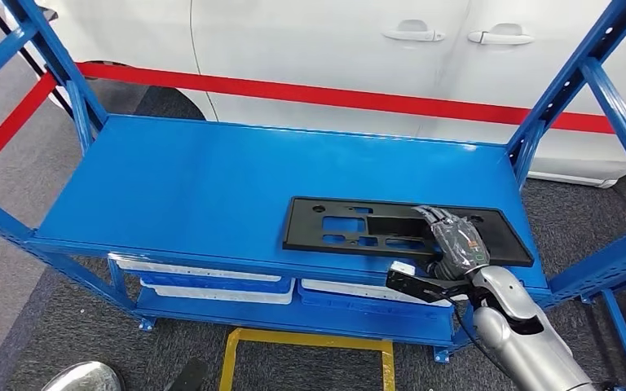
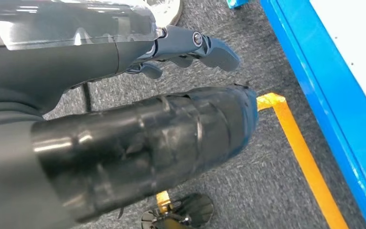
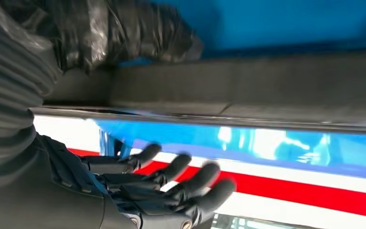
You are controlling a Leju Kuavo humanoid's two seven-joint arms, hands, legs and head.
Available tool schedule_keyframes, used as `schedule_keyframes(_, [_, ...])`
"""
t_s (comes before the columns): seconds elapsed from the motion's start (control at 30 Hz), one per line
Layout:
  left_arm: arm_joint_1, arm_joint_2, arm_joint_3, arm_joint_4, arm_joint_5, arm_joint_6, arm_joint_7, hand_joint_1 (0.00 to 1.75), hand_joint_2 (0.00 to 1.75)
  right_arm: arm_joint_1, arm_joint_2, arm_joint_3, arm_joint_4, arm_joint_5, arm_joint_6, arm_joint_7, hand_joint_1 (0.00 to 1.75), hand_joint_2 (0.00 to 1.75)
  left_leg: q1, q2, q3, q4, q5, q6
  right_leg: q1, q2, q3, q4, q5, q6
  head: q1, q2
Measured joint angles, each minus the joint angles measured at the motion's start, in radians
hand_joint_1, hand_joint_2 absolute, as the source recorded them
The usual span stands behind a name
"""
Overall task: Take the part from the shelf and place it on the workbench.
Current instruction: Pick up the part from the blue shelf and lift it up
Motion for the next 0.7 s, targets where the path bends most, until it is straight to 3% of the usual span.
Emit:
schedule_keyframes(0.1, [0.000,0.000,0.000,0.000,0.000,0.000,0.000,0.00,0.00,0.010,0.000,-0.010,0.009,-0.004,-0.006,-0.001,1.75,1.75,0.001,0.001,0.001,-0.003,0.002,0.006,-0.004,0.000,-0.078,0.168,-0.083,0.011,0.000,0.000])
schedule_keyframes(0.13, [0.001,0.000,0.000,0.000,0.000,0.000,0.000,0.00,0.00,0.015,0.000,-0.011,0.012,-0.004,-0.010,-0.002,1.75,1.75,0.001,0.001,0.001,-0.002,0.001,0.007,-0.005,0.000,-0.101,0.214,-0.094,0.014,0.000,0.000])
schedule_keyframes(0.17, [0.001,0.000,0.000,0.000,0.000,0.000,0.000,0.00,0.00,0.020,0.000,-0.012,0.014,-0.005,-0.013,-0.004,1.75,1.75,0.001,0.001,0.001,0.000,0.000,0.006,-0.007,0.000,-0.109,0.228,-0.087,0.017,0.000,0.000])
schedule_keyframes(0.2, [0.001,0.000,0.000,0.000,0.000,0.000,0.000,0.00,0.00,0.023,0.000,-0.014,0.016,-0.005,-0.016,-0.005,1.75,1.75,0.002,0.000,0.001,0.003,-0.002,0.006,-0.010,0.000,-0.098,0.203,-0.063,0.018,0.000,0.000])
schedule_keyframes(0.27, [0.001,0.000,0.000,0.000,0.000,0.000,0.000,0.00,0.00,0.023,0.000,-0.022,0.017,-0.004,-0.023,-0.008,1.75,1.75,0.002,-0.001,0.002,0.010,-0.009,0.001,-0.014,-0.001,-0.038,0.082,-0.001,0.018,0.000,0.000])
schedule_keyframes(0.33, [0.001,0.000,0.000,0.000,0.002,0.000,0.000,0.00,0.00,0.024,0.000,-0.029,0.017,-0.002,-0.031,-0.010,1.75,1.75,-0.001,-0.002,0.001,0.017,-0.014,-0.008,-0.011,0.001,0.006,-0.007,0.023,0.012,0.000,0.000])
schedule_keyframes(0.43, [0.001,0.000,-0.001,0.000,0.005,0.000,0.001,0.00,0.00,0.027,0.001,-0.035,0.014,0.004,-0.039,-0.014,1.75,1.75,-0.003,-0.002,-0.001,0.017,-0.015,-0.023,-0.007,0.001,0.012,-0.024,0.022,-0.005,-0.001,0.000])
schedule_keyframes(0.5, [0.001,0.000,-0.001,0.000,0.006,0.000,0.002,0.00,0.00,0.028,0.001,-0.042,0.011,0.007,-0.042,-0.018,1.75,1.75,-0.001,0.000,-0.011,0.044,-0.039,-0.033,-0.010,-0.001,0.016,-0.030,0.025,-0.019,0.000,0.000])
schedule_keyframes(0.57, [0.001,0.000,-0.001,0.000,0.007,0.000,0.002,0.00,0.00,0.034,0.001,-0.050,0.008,0.012,-0.052,-0.022,1.75,1.75,0.002,0.001,-0.054,0.144,-0.097,-0.040,-0.010,-0.005,0.018,-0.033,0.025,-0.030,0.000,0.000])
schedule_keyframes(0.63, [0.004,0.000,-0.001,0.000,0.009,0.000,0.002,0.00,0.00,0.049,0.002,-0.057,-0.003,0.030,-0.074,-0.025,1.75,1.75,0.003,0.001,-0.110,0.268,-0.147,-0.044,-0.008,-0.008,0.018,-0.033,0.024,-0.034,0.000,0.000])
schedule_keyframes(0.67, [0.005,0.000,-0.001,0.000,0.011,0.000,0.002,0.00,0.00,0.061,0.003,-0.061,-0.014,0.043,-0.090,-0.025,1.75,1.75,0.003,0.001,-0.124,0.295,-0.148,-0.046,-0.008,-0.008,0.018,-0.032,0.024,-0.034,0.000,0.000])
schedule_keyframes(0.7, [0.006,0.000,-0.001,0.000,0.013,0.001,0.002,0.00,0.00,0.076,0.003,-0.065,-0.030,0.061,-0.110,-0.023,1.75,1.75,0.003,0.001,-0.118,0.282,-0.129,-0.045,-0.008,-0.008,0.018,-0.032,0.024,-0.034,0.000,0.000])
